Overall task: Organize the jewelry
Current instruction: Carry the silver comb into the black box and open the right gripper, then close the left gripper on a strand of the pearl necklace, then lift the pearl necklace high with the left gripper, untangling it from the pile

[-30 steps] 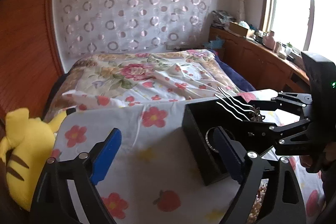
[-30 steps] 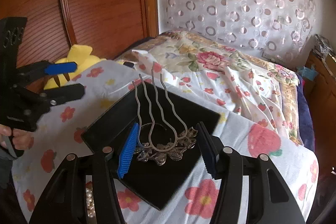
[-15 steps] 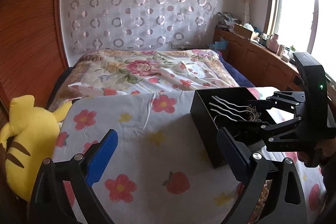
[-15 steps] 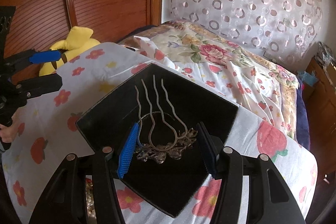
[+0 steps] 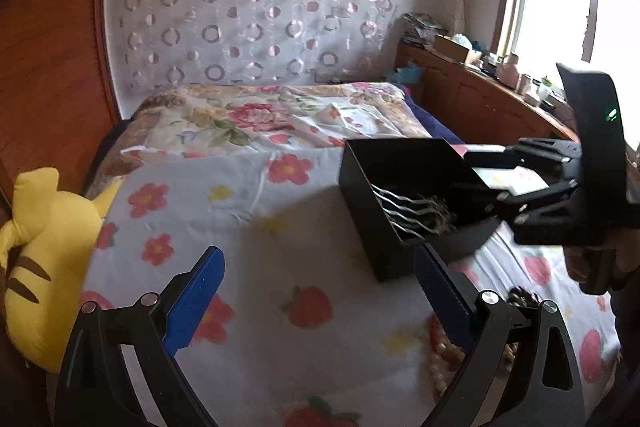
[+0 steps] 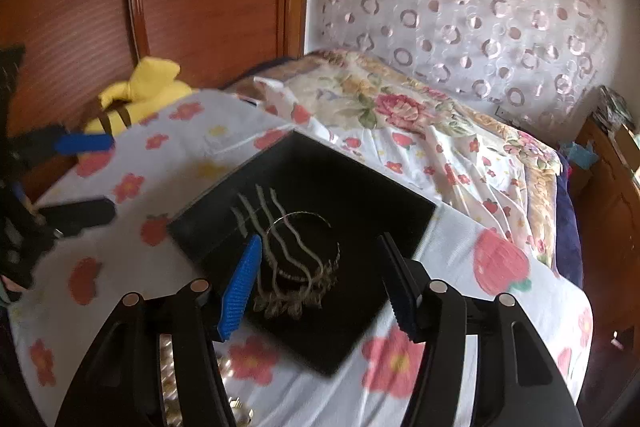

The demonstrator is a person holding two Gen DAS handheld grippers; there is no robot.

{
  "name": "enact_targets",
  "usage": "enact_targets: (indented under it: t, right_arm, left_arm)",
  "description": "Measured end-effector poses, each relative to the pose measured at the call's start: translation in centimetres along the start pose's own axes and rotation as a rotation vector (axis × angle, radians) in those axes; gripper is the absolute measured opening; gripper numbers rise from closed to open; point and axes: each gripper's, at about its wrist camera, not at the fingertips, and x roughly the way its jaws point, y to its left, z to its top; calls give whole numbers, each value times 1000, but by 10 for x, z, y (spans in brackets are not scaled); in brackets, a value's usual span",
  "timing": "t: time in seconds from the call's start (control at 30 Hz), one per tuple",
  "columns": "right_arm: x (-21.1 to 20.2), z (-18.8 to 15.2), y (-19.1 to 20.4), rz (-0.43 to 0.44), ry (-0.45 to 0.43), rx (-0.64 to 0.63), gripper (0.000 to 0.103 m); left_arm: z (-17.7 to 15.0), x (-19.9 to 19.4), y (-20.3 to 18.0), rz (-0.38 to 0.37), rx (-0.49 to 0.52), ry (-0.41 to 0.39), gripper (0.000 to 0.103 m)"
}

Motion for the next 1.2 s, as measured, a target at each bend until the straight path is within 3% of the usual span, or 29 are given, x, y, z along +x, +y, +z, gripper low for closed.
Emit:
enact_targets:
  t: [0.3, 0.67, 0.9, 1.0, 1.03, 1.2]
  right_arm:
    - [-46, -61, -1, 5, 19, 87, 62]
    - [-60, -116, 17, -10, 80, 123, 54]
    - [-64, -119, 16, -18, 65, 142, 54]
    - [-63, -120, 15, -14, 66, 142, 54]
    - [-63, -120, 15, -13, 67, 144, 54]
    - [-61, -122, 16, -8, 66, 149, 54]
  left_arm:
    - [-35, -1, -26, -82, 50, 84, 90]
    - [-64, 7, -51, -183, 82, 207, 32]
    - [-63, 13, -66, -152, 117, 220, 29]
    - [-63, 14, -69, -119, 145, 216, 19]
    - [-63, 15, -70, -104, 158, 214, 8]
    - [-62, 9, -66, -116, 153, 208, 7]
